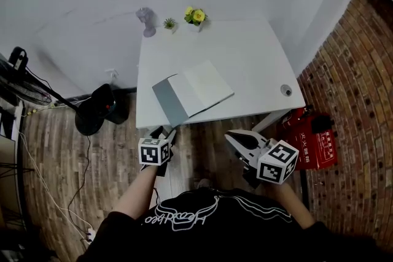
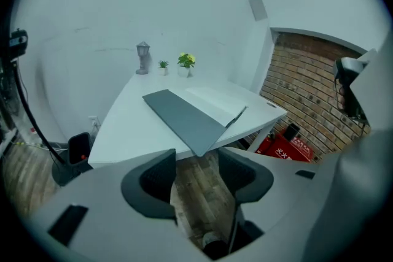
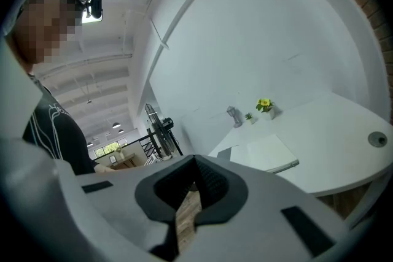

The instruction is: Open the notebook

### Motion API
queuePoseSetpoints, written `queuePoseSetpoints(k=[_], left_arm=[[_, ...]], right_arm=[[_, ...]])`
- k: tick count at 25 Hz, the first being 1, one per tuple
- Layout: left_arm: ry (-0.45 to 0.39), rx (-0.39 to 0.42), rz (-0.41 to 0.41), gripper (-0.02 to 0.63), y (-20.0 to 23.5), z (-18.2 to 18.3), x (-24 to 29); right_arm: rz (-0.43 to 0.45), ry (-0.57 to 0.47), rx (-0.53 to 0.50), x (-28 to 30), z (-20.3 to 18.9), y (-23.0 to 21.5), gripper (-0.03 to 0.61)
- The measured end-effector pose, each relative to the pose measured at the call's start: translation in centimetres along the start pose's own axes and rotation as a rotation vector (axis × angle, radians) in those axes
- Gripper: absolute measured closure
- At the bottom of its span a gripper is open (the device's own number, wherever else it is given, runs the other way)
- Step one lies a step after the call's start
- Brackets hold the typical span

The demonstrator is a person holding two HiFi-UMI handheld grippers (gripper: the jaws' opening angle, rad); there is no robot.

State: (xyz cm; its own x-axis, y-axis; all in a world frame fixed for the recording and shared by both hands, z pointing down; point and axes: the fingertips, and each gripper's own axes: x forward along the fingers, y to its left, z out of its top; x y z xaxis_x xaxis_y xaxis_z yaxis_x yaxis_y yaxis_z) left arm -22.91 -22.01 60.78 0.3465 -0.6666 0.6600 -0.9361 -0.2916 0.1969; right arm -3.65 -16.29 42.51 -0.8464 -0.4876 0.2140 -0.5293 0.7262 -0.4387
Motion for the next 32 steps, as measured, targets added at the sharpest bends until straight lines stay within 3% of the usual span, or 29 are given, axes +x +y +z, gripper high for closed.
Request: queuePoseSetpoints(k=[6, 12, 17, 26, 29, 32], left_arm=[[-0.073, 0.002, -0.066, 0.330, -2.7, 0.7, -2.6], [-0.190, -0.016, -0.161, 0.328, -8.7, 3.1, -8.3], [-0.302, 0.040, -0.265, 0.331, -15.6, 6.3, -14.0], [-0.432, 0.107, -0.505, 0.514, -27.2, 7.7, -22.1], [-0.455, 0.142, -0.594, 0.554, -29.8, 6.9, -23.7], [-0.452, 0.190, -0.599, 0.566, -31.5, 6.0, -24.6]], right_arm=[[0.006, 0.004, -0.032, -2.5, -0.6, 1.0, 0.574], [0.011, -0.019, -0.029, -6.0, -0.5, 2.8, 0.574], [0.036, -0.055, -0.061, -9.2, 0.1, 4.9, 0.574], [0.082, -0.099, -0.206, -13.7, 1.0, 9.5, 0.575], [0.106, -0.146, -0.196, -15.3, 0.9, 10.5, 0.575], [0.117, -0.193, -0.158, -16.8, 0.9, 10.9, 0.575]])
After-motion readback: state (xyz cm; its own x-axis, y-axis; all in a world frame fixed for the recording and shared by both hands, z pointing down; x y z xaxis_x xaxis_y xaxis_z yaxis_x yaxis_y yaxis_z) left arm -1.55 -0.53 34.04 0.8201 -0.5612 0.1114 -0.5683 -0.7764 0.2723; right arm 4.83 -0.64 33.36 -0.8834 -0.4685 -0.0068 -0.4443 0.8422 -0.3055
